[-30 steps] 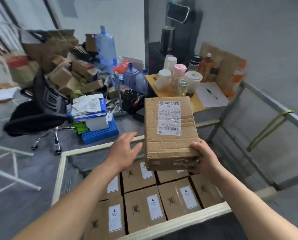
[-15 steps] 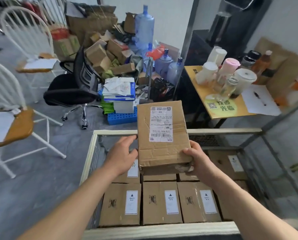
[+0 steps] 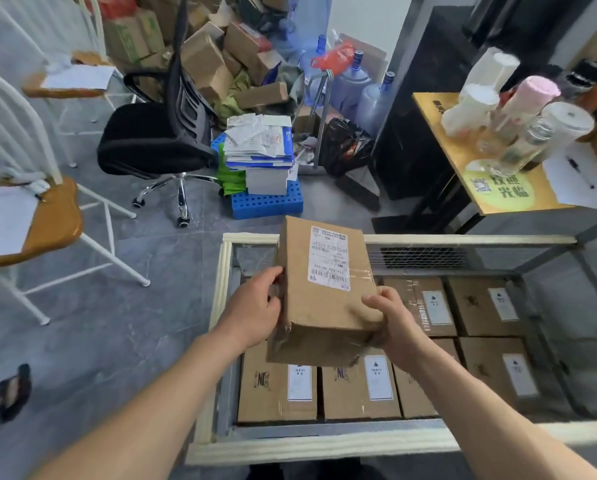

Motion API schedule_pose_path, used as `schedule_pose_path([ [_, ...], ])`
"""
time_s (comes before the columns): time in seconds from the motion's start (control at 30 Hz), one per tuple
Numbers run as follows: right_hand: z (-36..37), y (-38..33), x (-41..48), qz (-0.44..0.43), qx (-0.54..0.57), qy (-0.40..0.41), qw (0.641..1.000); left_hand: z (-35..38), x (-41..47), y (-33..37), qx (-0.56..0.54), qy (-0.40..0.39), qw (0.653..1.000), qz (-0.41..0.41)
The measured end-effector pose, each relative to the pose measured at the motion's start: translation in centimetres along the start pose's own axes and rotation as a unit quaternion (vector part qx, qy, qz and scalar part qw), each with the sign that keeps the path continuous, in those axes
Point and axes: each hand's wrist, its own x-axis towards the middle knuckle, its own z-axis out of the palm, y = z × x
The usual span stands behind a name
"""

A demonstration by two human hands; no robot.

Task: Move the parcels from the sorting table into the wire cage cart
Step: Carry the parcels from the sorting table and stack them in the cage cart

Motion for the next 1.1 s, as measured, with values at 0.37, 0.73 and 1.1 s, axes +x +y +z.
schedule_pose_path([
  [0.37,1.0,3.9,9.3,0.010,-0.091,-0.030,0.995,4.5,4.8,-7.1,-0.012,-0.053,0.992,-0.116],
  [0.73,1.4,11.7,19.5,0.081,-0.115,-0.058,0.988,11.4,10.3,-14.5,-0.026,-0.121,0.973,-0.197],
  [1.1,5.4,17.4,28.6,0.081,-0.157,-0.102,0.979,15.1,16.1,-22.2,-0.067,-0.068,0.952,-0.290],
])
